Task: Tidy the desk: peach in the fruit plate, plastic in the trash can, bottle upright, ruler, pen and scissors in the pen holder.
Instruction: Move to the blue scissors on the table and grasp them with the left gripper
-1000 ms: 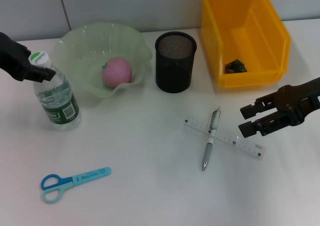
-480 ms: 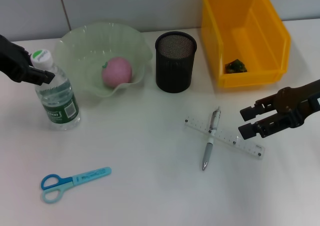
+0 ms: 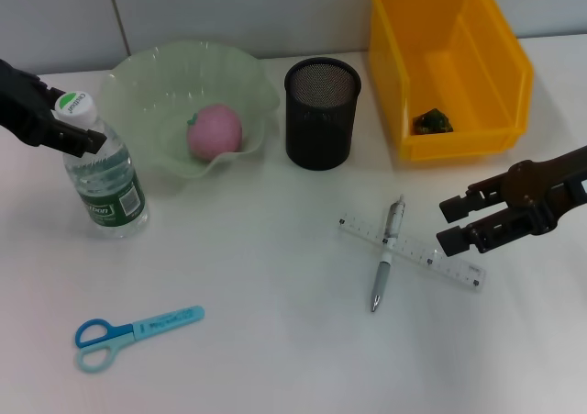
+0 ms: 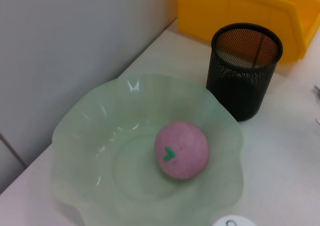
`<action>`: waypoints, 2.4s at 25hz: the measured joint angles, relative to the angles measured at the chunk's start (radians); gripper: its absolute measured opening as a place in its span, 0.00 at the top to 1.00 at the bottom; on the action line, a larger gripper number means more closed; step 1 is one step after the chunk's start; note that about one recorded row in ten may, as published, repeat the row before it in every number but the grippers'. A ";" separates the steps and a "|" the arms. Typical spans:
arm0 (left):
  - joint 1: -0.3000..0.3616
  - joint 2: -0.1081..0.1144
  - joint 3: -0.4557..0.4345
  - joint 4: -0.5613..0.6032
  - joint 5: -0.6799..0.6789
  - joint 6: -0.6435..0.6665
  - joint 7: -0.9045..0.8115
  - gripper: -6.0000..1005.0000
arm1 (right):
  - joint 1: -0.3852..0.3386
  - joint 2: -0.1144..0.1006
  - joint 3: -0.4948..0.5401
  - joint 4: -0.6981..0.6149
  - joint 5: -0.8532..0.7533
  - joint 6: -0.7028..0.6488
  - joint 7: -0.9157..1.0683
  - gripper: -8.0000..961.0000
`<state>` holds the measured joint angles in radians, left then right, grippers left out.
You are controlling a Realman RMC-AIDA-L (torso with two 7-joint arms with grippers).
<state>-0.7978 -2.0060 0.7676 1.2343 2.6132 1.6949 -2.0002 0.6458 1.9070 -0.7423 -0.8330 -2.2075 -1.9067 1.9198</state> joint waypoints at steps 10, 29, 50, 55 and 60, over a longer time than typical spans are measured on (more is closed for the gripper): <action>0.069 0.029 -0.061 0.030 -0.300 0.008 0.015 0.21 | -0.001 0.000 0.000 0.000 0.000 -0.001 0.002 0.21; 0.333 -0.054 0.004 -0.138 -0.959 0.087 0.284 0.21 | -0.003 -0.003 0.013 -0.014 0.006 -0.001 -0.003 0.21; 0.347 -0.053 0.073 -0.062 -0.659 0.102 0.449 0.21 | -0.001 -0.005 0.005 -0.094 -0.004 -0.041 0.026 0.21; 0.297 -0.053 0.175 0.177 -0.445 0.125 0.300 0.21 | -0.010 -0.004 0.012 -0.090 -0.010 -0.040 0.025 0.21; 0.246 -0.057 0.320 0.277 -0.253 0.133 0.186 0.21 | 0.002 -0.002 0.002 -0.087 -0.011 -0.039 0.028 0.21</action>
<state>-0.5514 -2.0634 1.0875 1.5114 2.3599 1.8280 -1.8138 0.6476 1.9053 -0.7405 -0.9201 -2.2185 -1.9454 1.9476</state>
